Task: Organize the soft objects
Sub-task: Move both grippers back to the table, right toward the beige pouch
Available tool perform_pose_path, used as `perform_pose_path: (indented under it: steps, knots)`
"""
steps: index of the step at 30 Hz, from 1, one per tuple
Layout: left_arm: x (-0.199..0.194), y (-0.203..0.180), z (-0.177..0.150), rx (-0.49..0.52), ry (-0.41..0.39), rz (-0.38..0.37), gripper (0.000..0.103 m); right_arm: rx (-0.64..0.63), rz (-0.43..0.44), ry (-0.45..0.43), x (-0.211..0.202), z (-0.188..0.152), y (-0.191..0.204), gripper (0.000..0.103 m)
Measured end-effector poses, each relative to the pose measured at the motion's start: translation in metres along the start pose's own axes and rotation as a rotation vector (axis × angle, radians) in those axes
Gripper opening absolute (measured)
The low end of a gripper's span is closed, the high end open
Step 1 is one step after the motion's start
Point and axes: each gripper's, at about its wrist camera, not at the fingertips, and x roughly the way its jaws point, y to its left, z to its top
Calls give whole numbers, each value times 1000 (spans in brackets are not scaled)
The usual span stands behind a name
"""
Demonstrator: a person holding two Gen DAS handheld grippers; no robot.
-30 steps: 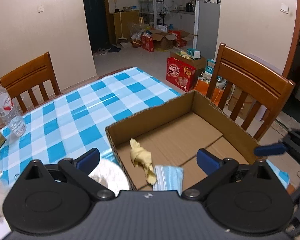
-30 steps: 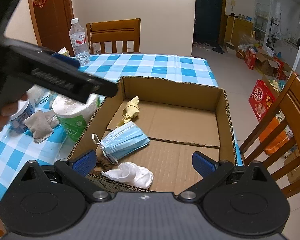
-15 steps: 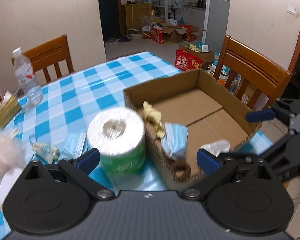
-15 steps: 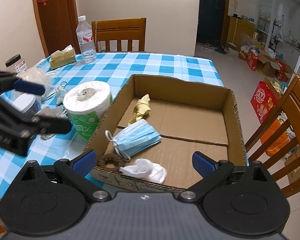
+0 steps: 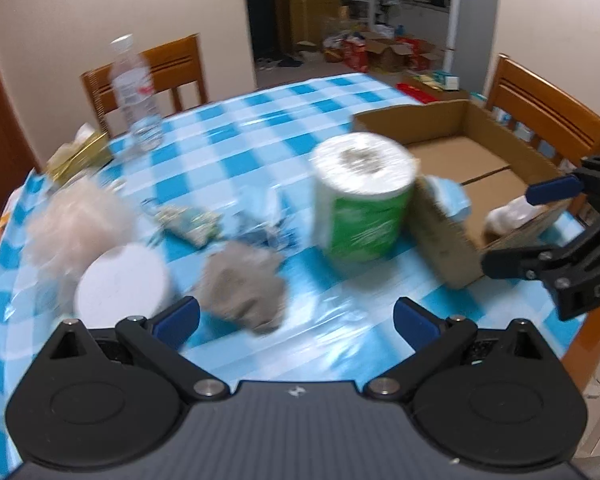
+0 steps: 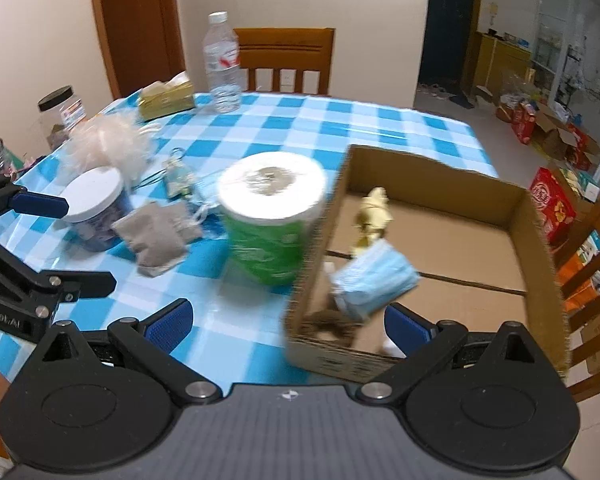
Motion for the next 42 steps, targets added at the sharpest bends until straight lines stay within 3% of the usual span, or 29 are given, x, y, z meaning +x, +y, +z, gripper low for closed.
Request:
perform_pose_path:
  steps: [18, 26, 33, 42]
  knots:
    - [-1, 127, -71, -216, 102, 127, 102, -157, 149, 76, 87, 21, 129, 103]
    - [10, 148, -82, -297, 128, 136, 102, -223, 188, 60, 133, 30, 153, 103]
    - [14, 151, -89, -310, 160, 148, 102, -277, 197, 47, 170, 48, 160, 103]
    - [16, 157, -94, -325, 175, 156, 102, -331, 229, 122, 184, 42, 174, 103]
